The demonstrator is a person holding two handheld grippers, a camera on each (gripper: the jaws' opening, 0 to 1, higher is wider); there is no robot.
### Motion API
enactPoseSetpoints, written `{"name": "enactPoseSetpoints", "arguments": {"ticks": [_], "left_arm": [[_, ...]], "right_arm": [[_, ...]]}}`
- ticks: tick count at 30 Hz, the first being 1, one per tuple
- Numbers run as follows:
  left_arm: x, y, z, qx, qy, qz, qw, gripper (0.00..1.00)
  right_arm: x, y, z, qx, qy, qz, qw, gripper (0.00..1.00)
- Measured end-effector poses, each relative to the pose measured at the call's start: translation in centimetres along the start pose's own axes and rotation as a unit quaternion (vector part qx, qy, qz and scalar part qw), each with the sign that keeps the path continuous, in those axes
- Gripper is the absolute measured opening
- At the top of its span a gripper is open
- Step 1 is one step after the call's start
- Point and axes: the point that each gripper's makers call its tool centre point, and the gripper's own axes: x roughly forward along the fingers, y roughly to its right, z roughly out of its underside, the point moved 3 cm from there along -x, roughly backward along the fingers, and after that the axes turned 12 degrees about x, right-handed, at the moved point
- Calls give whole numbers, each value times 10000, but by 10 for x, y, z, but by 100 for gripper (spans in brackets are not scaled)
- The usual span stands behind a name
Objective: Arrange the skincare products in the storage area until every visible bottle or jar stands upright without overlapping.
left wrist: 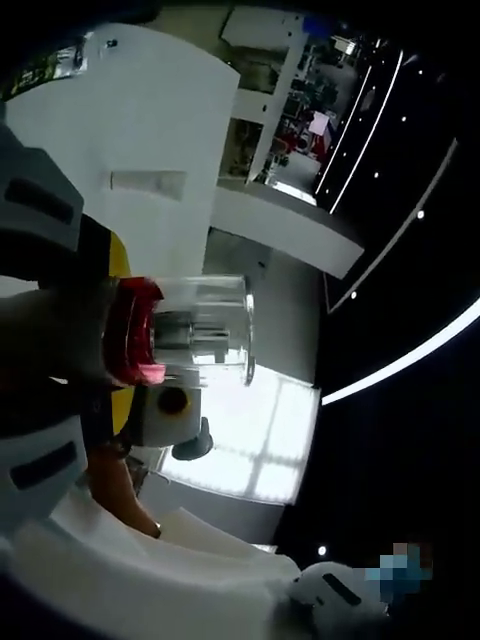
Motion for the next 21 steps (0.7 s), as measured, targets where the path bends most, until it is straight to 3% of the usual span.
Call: {"name": "enactPoseSetpoints", "arguments": {"ticks": [14, 21], "left_arm": [[-1, -2, 6, 310, -243, -164, 9991, 34], [4, -4, 20, 505, -503, -253, 9971, 34]], "right_arm": [[2, 5, 6, -63, -128, -49, 9999, 30], [3, 9, 20, -99, -471, 14, 9988, 36]]}}
